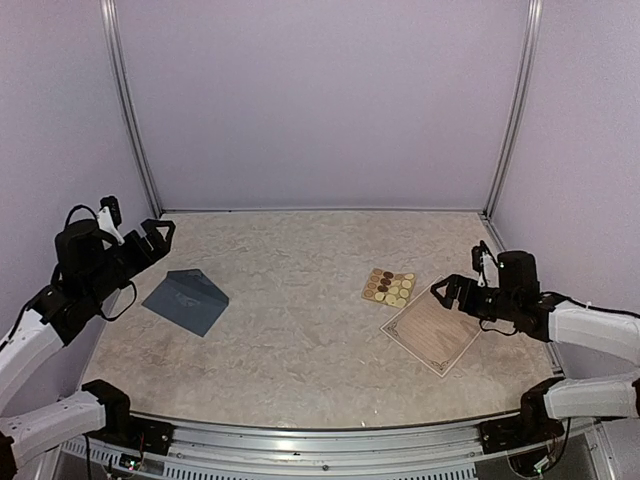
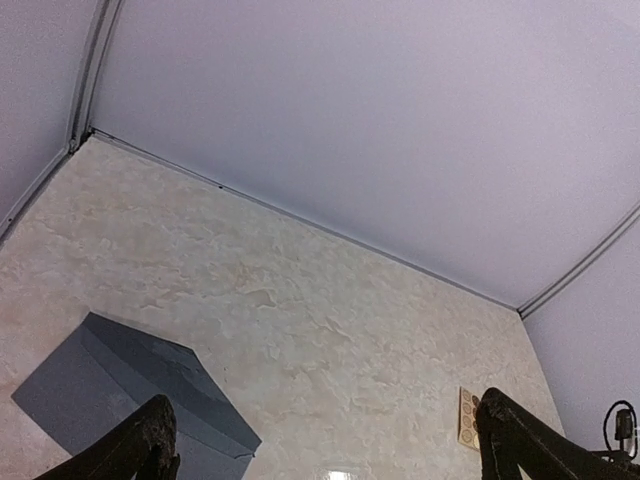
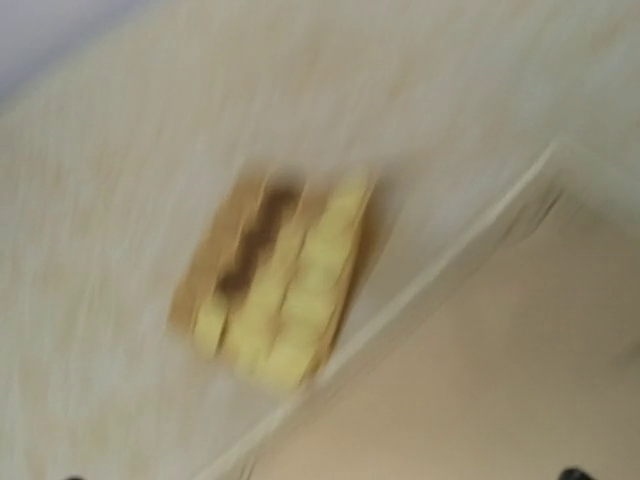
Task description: Place the letter into the envelope and seal it
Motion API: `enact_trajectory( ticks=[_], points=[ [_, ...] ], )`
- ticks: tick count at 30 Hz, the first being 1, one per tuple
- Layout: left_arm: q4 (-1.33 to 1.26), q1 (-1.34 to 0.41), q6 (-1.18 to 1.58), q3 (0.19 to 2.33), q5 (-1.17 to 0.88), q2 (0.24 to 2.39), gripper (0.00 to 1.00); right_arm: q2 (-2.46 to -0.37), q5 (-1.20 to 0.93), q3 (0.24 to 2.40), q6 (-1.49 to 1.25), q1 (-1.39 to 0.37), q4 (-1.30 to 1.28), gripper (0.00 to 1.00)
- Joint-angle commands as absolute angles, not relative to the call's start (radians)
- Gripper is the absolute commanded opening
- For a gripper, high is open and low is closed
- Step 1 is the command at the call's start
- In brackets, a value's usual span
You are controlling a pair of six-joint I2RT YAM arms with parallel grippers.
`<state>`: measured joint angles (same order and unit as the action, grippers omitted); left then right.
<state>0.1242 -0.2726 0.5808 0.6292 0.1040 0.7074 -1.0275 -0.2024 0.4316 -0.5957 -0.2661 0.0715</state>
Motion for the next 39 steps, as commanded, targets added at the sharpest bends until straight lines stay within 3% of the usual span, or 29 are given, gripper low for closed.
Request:
enact_trajectory(
  ticks=[1, 9, 18, 30, 39],
  points=[
    [0.155, -0.384, 0.646, 0.597, 0.084, 0.685, 0.99, -1.11, -0.199, 0.385, -0.704, -0.355, 0.082, 0.99],
    [0.141, -0.567, 0.721, 0.549, 0.152, 0.686, 0.99, -1.225, -0.238, 0.344, -0.765, -0.45, 0.122, 0.99],
    [0.134, -0.61, 0.741, 0.537, 0.161, 0.704, 0.99, -1.348, -0.271, 0.28, -0.951, -0.662, 0.202, 0.97],
    [0.098, -0.671, 0.79, 0.511, 0.168, 0.734, 0.99, -1.624, -0.243, 0.654, -0.968, -0.999, 0.238, 0.96],
    [-0.066, -0.845, 0.907, 0.475, 0.191, 0.902, 0.96, -1.46, -0.037, 0.777, -0.811, -0.982, -0.114, 0.97]
  ],
)
